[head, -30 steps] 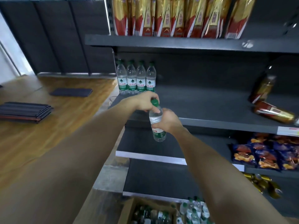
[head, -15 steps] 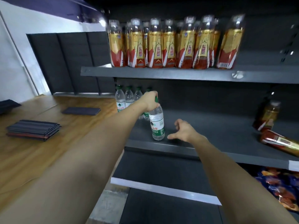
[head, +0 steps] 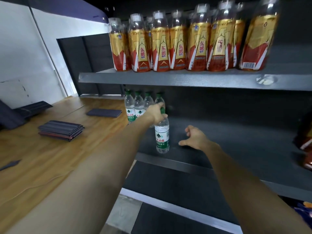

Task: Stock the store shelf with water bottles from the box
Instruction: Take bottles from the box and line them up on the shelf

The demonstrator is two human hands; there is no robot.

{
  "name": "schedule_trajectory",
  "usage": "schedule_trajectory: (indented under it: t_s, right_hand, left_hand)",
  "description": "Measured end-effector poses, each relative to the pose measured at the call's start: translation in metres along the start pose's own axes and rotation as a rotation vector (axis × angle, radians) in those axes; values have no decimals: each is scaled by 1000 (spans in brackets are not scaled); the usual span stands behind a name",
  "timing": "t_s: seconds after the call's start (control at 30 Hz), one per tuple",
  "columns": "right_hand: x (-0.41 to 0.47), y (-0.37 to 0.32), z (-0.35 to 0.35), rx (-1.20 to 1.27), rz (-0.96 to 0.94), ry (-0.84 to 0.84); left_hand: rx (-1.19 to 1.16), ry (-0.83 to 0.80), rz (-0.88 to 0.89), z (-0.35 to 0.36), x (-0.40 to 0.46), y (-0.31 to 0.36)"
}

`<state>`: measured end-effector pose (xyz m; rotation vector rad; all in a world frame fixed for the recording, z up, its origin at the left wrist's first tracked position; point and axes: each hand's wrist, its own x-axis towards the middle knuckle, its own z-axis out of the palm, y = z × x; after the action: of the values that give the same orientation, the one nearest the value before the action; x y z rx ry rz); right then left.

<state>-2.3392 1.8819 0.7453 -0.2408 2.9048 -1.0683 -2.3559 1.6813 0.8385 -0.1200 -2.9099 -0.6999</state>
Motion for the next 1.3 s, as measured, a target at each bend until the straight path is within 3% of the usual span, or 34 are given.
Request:
schedule_trajectory:
  t_s: [0.23, 0.67, 1.03, 1.13, 1.3]
  right_hand:
    - [16, -7, 12, -6, -32, -38]
    - [34, -8, 8, -44, -56, -30]
    - [71, 21, 1, 14, -20, -27]
    - [87, 24, 2, -5, -28, -38]
    - [111, 29, 1, -34, -27, -37]
  left_hand:
    - [-124, -54, 15, 8, -11, -16]
    - [-81, 85, 7, 30, 5, 0]
    - [-29, 215, -8, 51, 72, 5]
    - [118, 180, -2, 53, 98, 6]
    - [41, 171, -79, 58, 129, 5]
